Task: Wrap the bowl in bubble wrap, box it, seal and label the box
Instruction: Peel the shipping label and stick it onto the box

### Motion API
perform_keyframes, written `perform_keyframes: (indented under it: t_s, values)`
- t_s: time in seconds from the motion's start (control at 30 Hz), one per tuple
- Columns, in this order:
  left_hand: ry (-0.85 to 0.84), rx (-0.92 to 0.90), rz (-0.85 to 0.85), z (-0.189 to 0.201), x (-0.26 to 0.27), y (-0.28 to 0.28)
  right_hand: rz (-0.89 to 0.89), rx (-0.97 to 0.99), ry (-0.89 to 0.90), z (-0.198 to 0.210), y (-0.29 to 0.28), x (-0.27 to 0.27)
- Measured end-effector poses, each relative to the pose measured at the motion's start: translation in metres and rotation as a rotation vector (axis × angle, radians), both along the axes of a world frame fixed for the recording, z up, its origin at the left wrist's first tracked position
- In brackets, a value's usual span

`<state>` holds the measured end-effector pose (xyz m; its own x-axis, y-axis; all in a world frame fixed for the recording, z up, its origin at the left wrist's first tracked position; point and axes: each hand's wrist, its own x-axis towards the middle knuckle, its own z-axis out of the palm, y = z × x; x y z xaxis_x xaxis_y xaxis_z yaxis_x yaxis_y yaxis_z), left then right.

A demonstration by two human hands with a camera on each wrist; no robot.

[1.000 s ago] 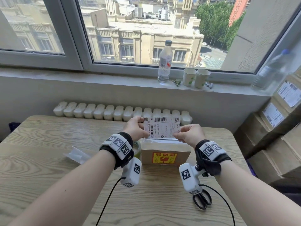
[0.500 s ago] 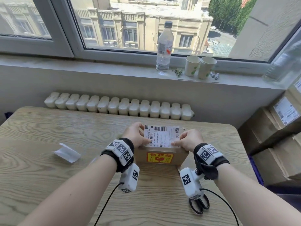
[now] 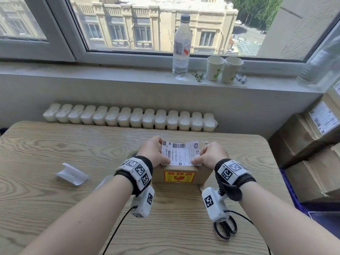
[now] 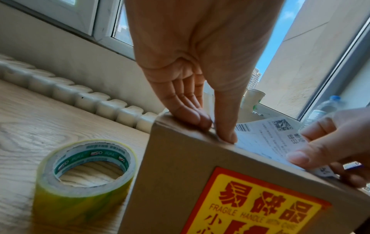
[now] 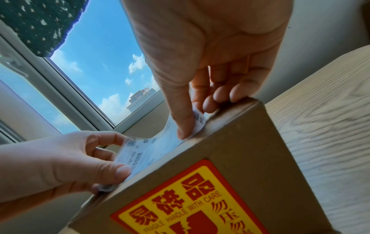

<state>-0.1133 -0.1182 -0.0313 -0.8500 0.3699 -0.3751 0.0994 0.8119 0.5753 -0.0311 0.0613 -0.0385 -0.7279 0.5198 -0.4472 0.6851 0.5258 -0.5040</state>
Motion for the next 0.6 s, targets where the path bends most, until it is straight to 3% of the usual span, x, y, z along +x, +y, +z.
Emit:
perform_keyframes:
  t_s: [0.27, 0.43, 0.6]
  values:
    - [0.173, -0.121, -0.147, -0.004, -0.003, -0.004, 0.097, 0.193, 0.034, 0.006, -0.002, 0.003]
    - [0.286, -0.184, -0.333, -0.008, 0.001, -0.001, 0.384, 0.271, 0.185, 0.004, -0.008, 0.001]
    - [0.299, -0.261, -0.389, -0.014, -0.001, 0.002, 0.597, 0.361, 0.107, -0.001, -0.017, -0.006]
